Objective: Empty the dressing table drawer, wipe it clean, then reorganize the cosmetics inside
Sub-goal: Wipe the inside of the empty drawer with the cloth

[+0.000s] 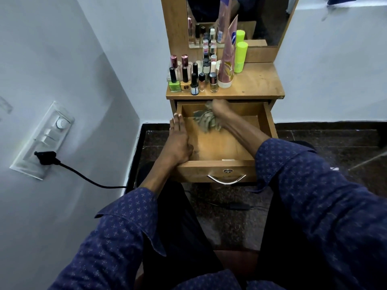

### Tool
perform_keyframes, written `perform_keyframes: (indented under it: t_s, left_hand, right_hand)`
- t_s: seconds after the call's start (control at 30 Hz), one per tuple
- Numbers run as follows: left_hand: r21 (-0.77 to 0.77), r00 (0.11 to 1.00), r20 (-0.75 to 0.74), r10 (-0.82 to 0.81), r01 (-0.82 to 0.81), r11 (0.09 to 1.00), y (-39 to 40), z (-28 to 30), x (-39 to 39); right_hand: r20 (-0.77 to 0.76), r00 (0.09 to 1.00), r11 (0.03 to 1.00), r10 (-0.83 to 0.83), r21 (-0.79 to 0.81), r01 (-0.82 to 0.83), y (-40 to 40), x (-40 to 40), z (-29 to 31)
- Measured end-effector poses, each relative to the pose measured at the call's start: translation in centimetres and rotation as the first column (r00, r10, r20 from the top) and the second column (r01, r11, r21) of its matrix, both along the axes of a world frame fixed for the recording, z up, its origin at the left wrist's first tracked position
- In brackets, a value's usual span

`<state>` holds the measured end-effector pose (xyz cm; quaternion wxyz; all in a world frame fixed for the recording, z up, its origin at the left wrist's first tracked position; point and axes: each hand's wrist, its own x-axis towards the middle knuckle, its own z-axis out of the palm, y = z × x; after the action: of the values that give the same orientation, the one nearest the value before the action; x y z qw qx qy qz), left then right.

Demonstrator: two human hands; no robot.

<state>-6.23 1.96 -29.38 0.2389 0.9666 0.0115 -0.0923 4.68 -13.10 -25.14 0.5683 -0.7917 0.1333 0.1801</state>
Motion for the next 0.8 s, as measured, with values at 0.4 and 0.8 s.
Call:
perform_keyframes:
  t_s: [0.4,0.8]
  left_hand:
    - [0.007,0.999,0.019,-0.027,0.027,1.0,0.3,0.0,0.0]
    - [-0.04,1.0,0.0,0.012,-0.012,0.999,-0.3,0.9,-0.6]
  right_hand:
    - [-0.048,0.988,0.975,0.144,0.179,-0.134,2.3,-1.2,-1.0]
    - [0.052,0.998,0.999,0.021,0.024,-0.023,-9.9,-2.2,0.8]
